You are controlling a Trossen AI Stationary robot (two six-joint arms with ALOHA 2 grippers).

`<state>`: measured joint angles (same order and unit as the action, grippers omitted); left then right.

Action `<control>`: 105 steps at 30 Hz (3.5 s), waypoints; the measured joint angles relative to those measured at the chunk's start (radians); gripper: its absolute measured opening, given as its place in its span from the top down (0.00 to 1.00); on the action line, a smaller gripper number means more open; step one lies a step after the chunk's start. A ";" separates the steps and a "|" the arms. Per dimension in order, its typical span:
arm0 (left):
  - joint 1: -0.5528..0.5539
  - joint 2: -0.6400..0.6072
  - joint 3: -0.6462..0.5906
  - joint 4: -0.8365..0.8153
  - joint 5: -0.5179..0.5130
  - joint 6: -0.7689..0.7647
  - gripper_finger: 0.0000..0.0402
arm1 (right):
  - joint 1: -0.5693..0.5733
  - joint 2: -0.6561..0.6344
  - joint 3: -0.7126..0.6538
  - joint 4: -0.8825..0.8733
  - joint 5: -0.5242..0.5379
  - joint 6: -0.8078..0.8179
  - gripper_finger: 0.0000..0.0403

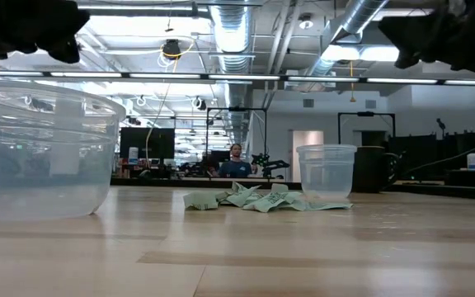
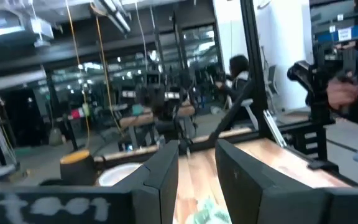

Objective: Pick and place Stevia / Truvia into bins
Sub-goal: Put the stevia packet into the top transparent container

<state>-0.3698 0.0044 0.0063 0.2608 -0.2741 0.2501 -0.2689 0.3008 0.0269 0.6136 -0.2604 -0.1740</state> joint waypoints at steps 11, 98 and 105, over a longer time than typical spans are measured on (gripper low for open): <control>0.000 0.000 0.000 -0.130 -0.141 -0.193 0.76 | 0.000 0.000 0.000 -0.270 0.000 0.145 0.86; 0.000 0.760 0.646 -0.490 0.041 -0.094 0.76 | 0.306 0.936 0.791 -0.929 0.182 0.068 0.86; 0.000 0.760 0.646 -0.493 0.040 -0.094 0.76 | 0.310 1.000 0.791 -0.914 0.180 0.069 0.86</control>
<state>-0.3695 0.7647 0.6525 -0.2322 -0.2339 0.1560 0.0407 1.3008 0.8181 -0.3003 -0.0803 -0.1055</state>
